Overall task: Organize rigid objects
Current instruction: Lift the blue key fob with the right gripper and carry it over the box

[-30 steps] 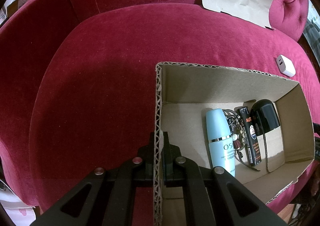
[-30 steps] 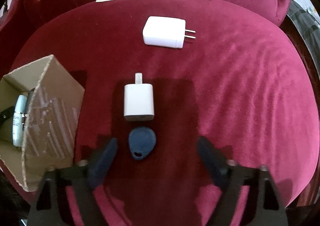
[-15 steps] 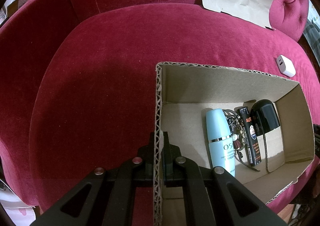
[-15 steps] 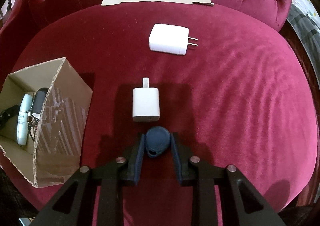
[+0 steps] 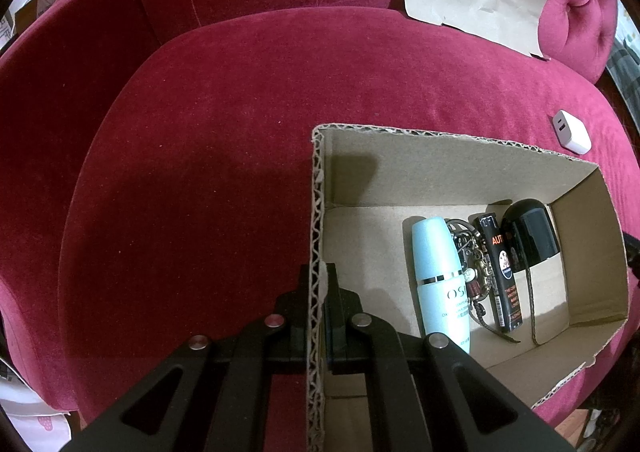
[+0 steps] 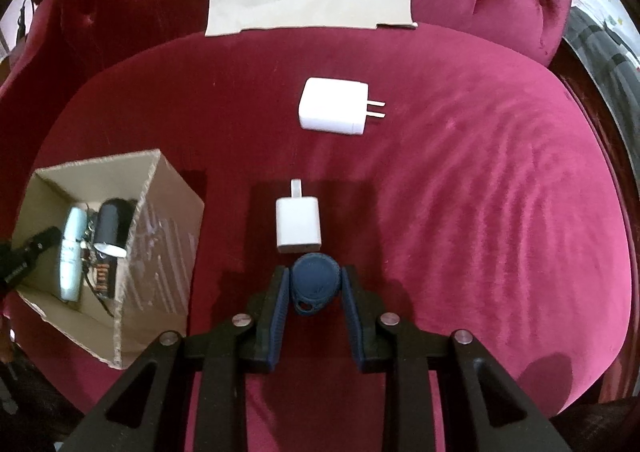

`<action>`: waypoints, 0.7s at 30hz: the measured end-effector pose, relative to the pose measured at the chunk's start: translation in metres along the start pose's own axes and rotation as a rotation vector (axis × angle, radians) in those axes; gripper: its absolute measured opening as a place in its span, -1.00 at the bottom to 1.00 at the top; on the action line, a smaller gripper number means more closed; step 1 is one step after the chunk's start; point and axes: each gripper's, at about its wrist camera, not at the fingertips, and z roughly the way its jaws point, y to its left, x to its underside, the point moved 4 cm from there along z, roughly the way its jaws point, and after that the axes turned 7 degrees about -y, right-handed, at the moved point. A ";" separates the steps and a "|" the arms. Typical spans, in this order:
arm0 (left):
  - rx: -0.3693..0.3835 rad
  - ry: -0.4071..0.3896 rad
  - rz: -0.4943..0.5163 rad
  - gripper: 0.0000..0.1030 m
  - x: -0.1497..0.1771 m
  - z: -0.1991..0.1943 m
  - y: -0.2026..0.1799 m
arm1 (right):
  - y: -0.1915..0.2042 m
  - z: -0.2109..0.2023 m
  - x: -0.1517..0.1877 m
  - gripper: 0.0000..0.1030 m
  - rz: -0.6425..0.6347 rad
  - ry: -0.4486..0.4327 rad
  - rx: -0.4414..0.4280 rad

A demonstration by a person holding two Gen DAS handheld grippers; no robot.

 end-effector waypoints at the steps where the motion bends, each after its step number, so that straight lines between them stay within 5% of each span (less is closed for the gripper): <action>1: 0.000 0.000 0.000 -0.93 0.000 0.000 0.000 | -0.002 -0.003 -0.001 -0.47 0.003 -0.005 0.000; 21: -0.001 -0.002 0.000 -0.93 0.001 -0.001 0.001 | 0.017 -0.062 -0.036 -0.46 -0.038 -0.099 -0.029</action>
